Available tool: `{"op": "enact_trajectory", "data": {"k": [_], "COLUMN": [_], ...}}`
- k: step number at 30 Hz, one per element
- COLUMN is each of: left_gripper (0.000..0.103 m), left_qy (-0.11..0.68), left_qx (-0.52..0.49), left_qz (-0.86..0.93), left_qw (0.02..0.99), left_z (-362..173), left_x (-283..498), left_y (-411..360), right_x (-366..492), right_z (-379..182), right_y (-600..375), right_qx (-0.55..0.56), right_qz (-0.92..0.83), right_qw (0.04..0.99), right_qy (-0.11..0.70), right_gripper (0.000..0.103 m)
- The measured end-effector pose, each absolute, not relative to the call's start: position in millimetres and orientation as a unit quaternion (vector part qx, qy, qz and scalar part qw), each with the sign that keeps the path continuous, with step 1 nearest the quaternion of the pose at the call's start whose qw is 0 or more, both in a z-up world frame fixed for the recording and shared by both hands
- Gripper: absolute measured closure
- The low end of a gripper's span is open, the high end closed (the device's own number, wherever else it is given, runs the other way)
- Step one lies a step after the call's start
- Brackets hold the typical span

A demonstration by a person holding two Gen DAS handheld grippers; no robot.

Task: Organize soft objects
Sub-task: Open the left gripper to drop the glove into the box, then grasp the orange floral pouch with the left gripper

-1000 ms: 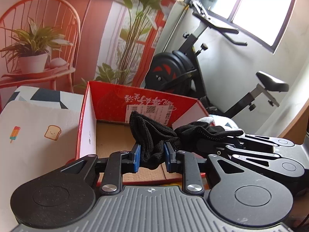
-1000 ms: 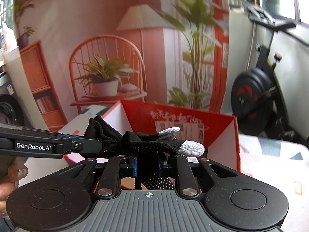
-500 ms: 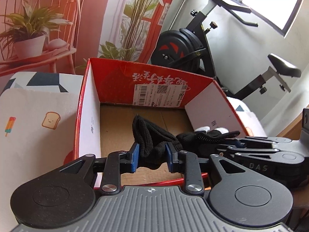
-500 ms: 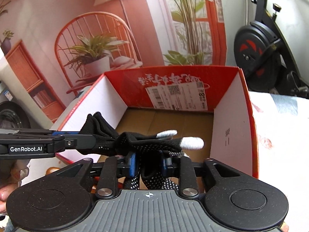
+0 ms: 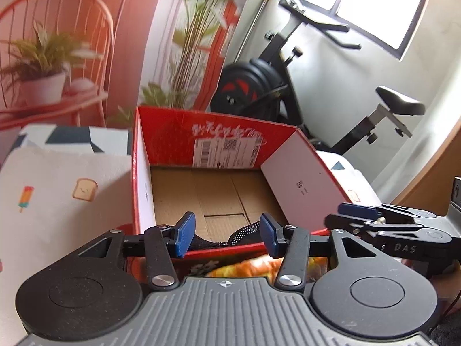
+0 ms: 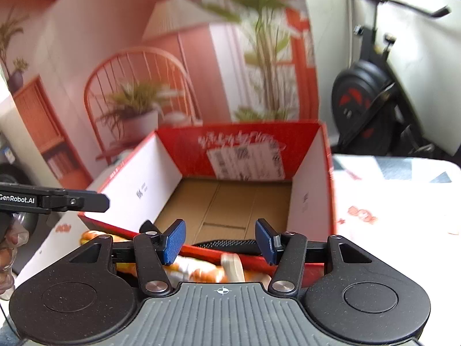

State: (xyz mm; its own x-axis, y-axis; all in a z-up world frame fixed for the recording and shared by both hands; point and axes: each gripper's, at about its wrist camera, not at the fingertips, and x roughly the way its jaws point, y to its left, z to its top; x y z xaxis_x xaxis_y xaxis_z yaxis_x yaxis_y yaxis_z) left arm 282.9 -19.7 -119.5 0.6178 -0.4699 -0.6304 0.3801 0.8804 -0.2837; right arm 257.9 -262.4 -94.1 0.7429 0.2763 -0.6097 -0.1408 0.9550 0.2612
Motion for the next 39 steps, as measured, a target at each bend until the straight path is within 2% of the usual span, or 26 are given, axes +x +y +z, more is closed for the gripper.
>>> {"op": "enact_trajectory", "data": {"k": [4,5,9,35,39], "left_gripper": [0.048,0.048,0.042,0.041,0.042], "left_qy": [0.34,0.336,0.325,0.351,0.353], "left_qx": [-0.069,-0.075,-0.074,-0.02,-0.024], "left_qz": [-0.233,-0.233,-0.234,-0.239,-0.238], "left_qw": [0.909,0.91,0.913,0.905,0.904], "left_z": [-118.6,-118.4,-122.3,-157.4,-158.9], "left_x": [260.6,256.8,243.0,249.3,249.4], "left_y": [-18.2,-17.6,-18.0,-33.7,-33.2], "right_x": [226.1,219.5,205.3,213.9,217.3], "right_z": [-91.1,-90.6,-90.9,-123.5,-130.3], "right_y": [-268.9,-270.2,-270.9,-261.7,-256.8], "right_qx": [0.106,0.108,0.092,0.094,0.085], "right_qz": [0.094,0.093,0.086,0.092,0.094], "right_qw": [0.944,0.946,0.952,0.941,0.938], "right_qy": [0.298,0.29,0.28,0.313,0.321], "right_gripper": [0.04,0.039,0.039,0.039,0.043]}}
